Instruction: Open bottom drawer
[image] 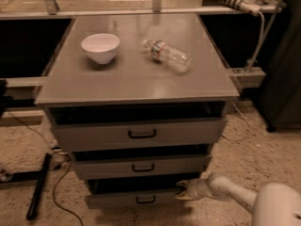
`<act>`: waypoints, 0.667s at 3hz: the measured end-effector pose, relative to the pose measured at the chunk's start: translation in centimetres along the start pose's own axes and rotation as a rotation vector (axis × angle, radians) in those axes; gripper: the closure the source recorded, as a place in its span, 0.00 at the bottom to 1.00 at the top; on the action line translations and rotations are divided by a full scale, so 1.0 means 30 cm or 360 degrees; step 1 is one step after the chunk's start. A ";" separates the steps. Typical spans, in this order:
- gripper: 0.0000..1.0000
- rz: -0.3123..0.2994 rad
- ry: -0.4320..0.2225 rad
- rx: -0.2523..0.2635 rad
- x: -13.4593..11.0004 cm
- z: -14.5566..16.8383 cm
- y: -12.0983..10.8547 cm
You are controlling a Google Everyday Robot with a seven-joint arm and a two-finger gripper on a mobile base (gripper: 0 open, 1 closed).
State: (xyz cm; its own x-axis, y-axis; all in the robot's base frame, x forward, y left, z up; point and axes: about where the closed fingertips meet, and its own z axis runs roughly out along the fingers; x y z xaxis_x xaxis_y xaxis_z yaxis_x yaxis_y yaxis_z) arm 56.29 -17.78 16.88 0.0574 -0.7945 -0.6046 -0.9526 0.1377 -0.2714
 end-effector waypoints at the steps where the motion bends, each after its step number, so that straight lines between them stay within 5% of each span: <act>1: 0.82 0.0000 0.0000 0.0000 -0.009 -0.011 -0.002; 2: 0.58 0.0000 0.0000 0.0000 -0.009 -0.011 -0.002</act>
Offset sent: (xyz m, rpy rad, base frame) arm -0.0004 0.0000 0.0041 0.0000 -0.0001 0.0000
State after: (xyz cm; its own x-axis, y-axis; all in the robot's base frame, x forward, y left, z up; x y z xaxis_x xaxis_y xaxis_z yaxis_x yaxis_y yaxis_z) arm 56.25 -17.77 17.29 0.0575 -0.7944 -0.6046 -0.9526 0.1376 -0.2714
